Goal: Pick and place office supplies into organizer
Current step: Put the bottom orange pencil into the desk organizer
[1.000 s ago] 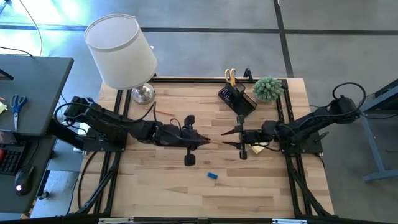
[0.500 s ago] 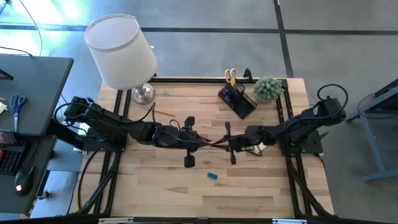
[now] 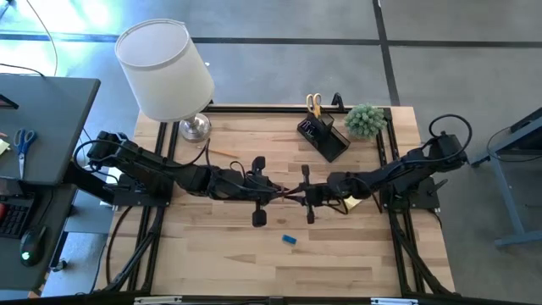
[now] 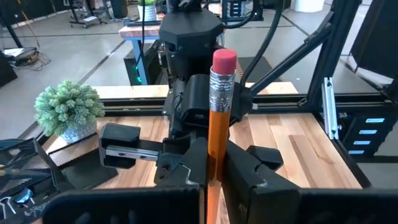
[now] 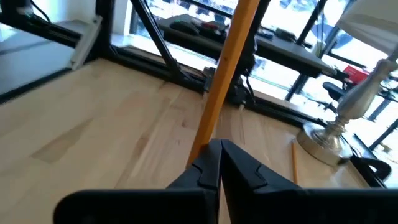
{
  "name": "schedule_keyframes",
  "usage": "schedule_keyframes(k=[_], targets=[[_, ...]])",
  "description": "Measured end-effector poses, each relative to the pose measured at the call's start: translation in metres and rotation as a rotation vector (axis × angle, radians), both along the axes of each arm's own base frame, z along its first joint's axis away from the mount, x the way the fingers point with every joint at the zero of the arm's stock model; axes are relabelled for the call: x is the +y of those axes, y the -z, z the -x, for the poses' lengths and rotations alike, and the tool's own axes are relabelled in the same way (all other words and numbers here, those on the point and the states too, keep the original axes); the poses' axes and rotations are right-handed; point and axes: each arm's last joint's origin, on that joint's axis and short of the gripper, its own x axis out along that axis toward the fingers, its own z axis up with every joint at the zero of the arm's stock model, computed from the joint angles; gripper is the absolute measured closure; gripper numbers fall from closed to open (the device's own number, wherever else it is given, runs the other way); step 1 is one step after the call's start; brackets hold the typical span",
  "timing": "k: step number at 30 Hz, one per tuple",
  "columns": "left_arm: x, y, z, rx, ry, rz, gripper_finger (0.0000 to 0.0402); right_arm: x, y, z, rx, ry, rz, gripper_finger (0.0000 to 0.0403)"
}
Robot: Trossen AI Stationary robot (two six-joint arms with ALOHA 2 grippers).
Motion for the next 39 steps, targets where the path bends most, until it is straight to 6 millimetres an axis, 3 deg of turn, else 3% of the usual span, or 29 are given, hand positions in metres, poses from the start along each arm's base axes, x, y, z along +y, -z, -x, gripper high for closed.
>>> schedule_keyframes(k=[5, 12, 17, 21, 39], targets=[[0.0, 0.003, 0.001, 0.033, -0.001, -0.006, 0.0394, -0.003, -0.003, 0.004, 0.036, 0.07, 0.048, 0.0394], [0.0, 0.01, 0.003, 0.112, 0.014, -0.009, 0.0394, -0.014, -0.032, 0.03, 0.072, 0.216, 0.122, 0.039], [-0.001, 0.013, 0.004, 0.142, 0.052, 0.001, 0.0394, -0.013, -0.065, 0.052, -0.037, 0.075, 0.034, 0.037], [-0.001, 0.012, 0.004, 0.129, 0.054, 0.004, 0.0394, -0.01, -0.08, 0.056, -0.148, -0.054, -0.048, 0.0342], [0.001, 0.028, -0.011, 0.144, 0.084, -0.068, 0.0394, -0.003, -0.069, 0.032, -0.255, -0.133, -0.082, 0.0228]])
